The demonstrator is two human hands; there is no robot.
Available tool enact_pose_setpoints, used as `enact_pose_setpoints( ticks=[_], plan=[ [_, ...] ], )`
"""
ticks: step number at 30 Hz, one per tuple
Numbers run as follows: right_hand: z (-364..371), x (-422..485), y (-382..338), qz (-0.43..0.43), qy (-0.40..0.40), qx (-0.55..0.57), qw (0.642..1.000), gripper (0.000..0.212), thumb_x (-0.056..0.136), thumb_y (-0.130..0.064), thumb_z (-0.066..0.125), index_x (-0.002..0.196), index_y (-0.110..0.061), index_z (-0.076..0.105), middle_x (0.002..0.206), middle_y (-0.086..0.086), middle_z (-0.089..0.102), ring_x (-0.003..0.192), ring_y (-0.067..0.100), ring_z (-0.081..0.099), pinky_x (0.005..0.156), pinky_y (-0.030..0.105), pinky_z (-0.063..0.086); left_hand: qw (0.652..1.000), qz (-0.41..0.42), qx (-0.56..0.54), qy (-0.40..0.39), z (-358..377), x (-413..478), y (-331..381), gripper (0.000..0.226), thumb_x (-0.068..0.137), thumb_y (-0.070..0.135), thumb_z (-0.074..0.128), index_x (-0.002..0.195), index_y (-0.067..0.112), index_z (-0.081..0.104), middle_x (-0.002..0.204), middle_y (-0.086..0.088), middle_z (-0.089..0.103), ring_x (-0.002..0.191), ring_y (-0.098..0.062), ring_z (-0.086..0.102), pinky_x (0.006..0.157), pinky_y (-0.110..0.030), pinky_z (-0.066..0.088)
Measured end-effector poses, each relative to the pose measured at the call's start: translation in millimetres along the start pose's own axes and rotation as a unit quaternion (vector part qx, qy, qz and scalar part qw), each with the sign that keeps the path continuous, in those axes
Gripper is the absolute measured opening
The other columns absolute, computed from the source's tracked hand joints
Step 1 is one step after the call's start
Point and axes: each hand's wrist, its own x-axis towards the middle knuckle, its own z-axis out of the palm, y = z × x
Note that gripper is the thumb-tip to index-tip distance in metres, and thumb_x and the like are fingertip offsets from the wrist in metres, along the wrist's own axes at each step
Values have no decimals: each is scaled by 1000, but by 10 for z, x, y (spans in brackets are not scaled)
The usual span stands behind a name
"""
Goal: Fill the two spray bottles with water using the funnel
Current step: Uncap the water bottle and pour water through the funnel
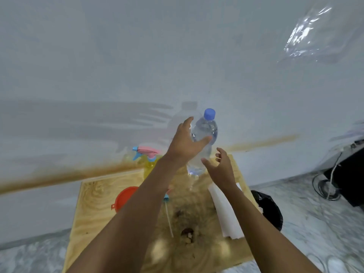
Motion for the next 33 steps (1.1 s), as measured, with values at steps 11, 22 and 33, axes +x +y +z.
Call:
enact_pose_setpoints(
  ticks=[11,22,33],
  plan=[
    [-33,748,272,-83,-148,-3,985,76,67,-61,81,131,-34,51,122,-17,63,112,0,58,98,28,49,996,-62,-34,52,431,430,-292,85,63,36,94,134,31,48,118,14,62,107,-7,63,83,-22,51],
    [-21,538,182,-125,-116,21,985,66,72,-64,71,126,-32,52,113,-9,69,100,13,66,85,42,56,994,-38,-43,89,483,230,-246,83,66,24,94,135,28,49,120,7,64,104,-2,66,91,-30,58],
    [-211,-441,217,-163,-138,33,976,66,75,-56,78,132,-42,48,121,-20,63,109,0,59,87,22,50,990,-43,-75,108,433,-766,-354,89,57,47,92,134,33,50,123,13,66,111,-9,64,90,-39,59]
  ],
)
